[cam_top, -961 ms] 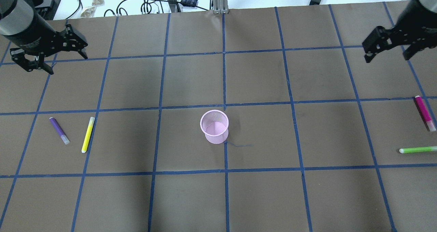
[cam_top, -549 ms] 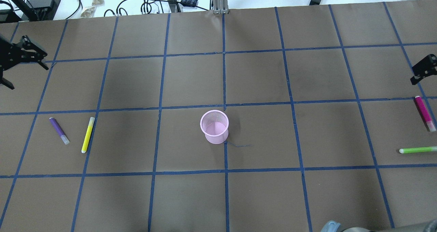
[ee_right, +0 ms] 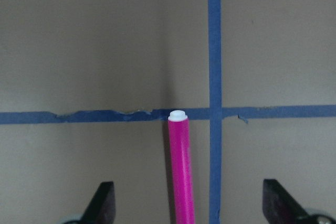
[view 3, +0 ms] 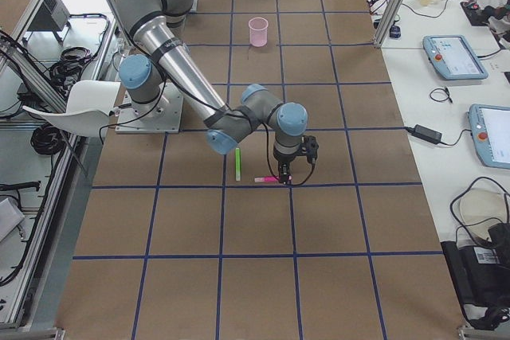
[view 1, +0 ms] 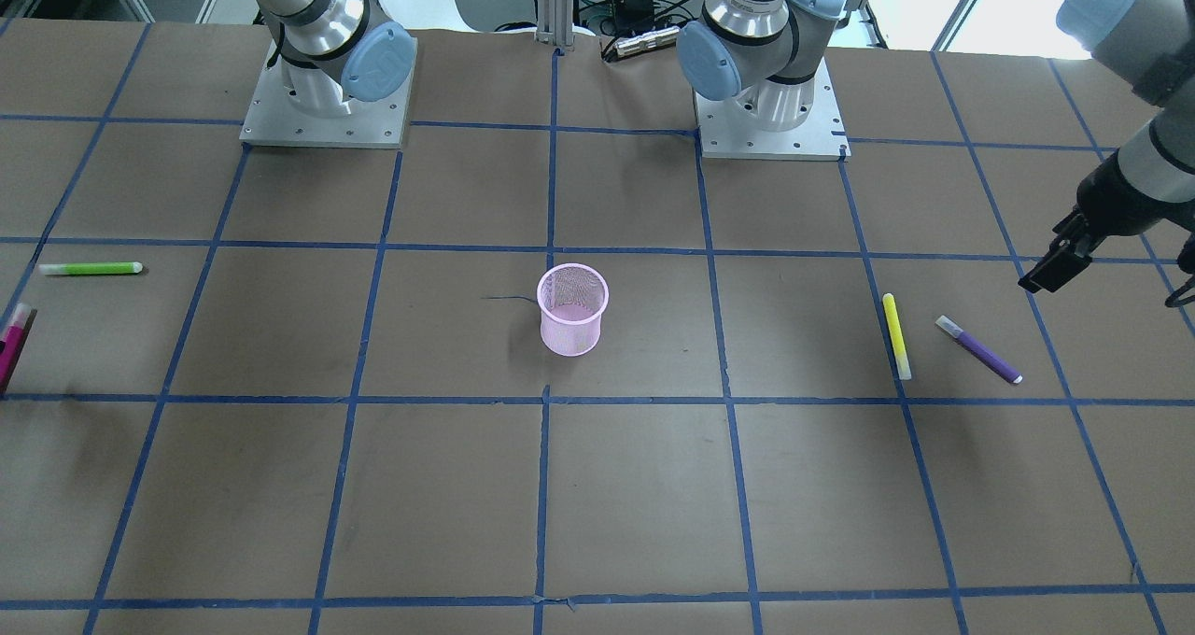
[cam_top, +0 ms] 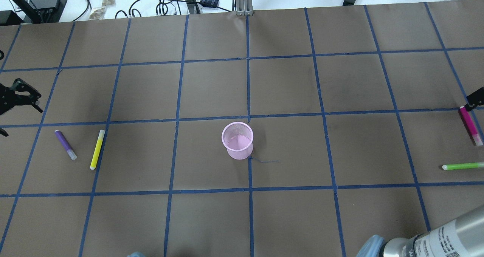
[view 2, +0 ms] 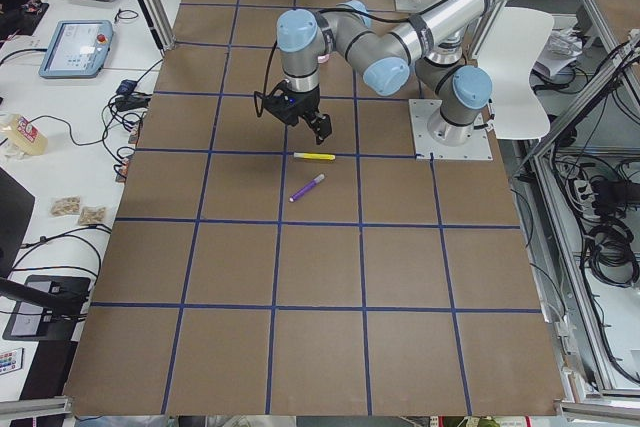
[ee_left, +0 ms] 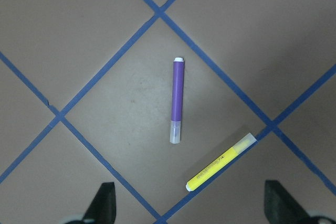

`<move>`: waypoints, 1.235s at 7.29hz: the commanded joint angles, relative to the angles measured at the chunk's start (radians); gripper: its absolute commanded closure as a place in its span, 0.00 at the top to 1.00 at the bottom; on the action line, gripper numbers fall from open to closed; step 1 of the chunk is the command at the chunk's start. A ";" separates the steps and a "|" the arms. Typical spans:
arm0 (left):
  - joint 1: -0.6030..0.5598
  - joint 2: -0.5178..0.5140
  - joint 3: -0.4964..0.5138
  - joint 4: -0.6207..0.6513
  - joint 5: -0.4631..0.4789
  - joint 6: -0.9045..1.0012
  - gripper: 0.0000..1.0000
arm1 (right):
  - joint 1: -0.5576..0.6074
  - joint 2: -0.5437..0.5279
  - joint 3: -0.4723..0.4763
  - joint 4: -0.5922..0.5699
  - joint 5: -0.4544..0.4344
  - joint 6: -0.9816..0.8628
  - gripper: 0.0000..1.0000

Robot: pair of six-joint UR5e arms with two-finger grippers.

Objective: Insert purple and pink pens into pink cup

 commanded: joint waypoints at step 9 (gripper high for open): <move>0.024 -0.322 -0.072 0.326 -0.058 -0.071 1.00 | 0.002 0.069 -0.001 -0.035 0.002 -0.028 0.07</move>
